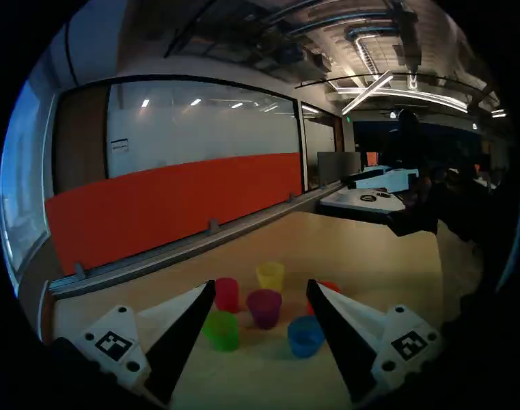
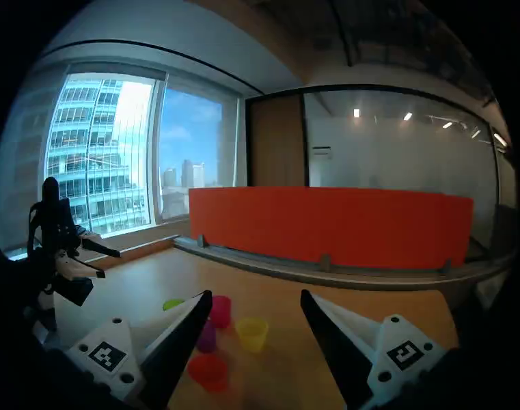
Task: Pour water
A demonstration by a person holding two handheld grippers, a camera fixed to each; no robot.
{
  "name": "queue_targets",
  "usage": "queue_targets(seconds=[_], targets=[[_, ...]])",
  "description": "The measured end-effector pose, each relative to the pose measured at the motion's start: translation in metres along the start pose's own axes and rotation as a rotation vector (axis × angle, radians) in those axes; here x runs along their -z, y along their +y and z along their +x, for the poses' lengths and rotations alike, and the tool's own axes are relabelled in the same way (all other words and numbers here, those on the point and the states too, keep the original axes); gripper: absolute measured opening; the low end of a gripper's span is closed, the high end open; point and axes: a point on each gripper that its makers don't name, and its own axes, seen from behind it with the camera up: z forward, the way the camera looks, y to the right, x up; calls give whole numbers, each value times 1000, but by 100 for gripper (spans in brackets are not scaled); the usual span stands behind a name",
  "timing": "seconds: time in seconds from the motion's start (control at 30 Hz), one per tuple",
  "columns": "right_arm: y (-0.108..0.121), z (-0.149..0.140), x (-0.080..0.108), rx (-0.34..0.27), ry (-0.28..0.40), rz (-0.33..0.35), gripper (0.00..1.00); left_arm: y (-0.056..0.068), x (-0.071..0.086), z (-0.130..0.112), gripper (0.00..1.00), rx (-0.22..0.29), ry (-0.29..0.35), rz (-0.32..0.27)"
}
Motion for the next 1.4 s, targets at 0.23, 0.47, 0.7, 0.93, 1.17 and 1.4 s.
queue_targets(seconds=[0.23, 0.47, 0.7, 0.93, 1.17, 1.4], targets=[[0, -5, -3, 0, -9, -2, 100, 9, -7, -17, 100, -12, -40, -31], [-2, -9, -6, -5, -18, 0, 100, 20, -16, -37, 100, -19, -83, -66], [-1, -12, -9, 1, -25, -7, 100, 29, -25, -60, 100, -28, -135, -99], [0, -16, -13, 3, -33, -12, 100, 42, -30, -82, 100, -41, -180, -136], [1, -19, -18, 5, -39, -14, 100, 52, -37, -110, 100, -46, -234, -166], [4, -22, -24, 0, -41, -15, 100, 60, -45, -133, 100, -51, -274, -191]])
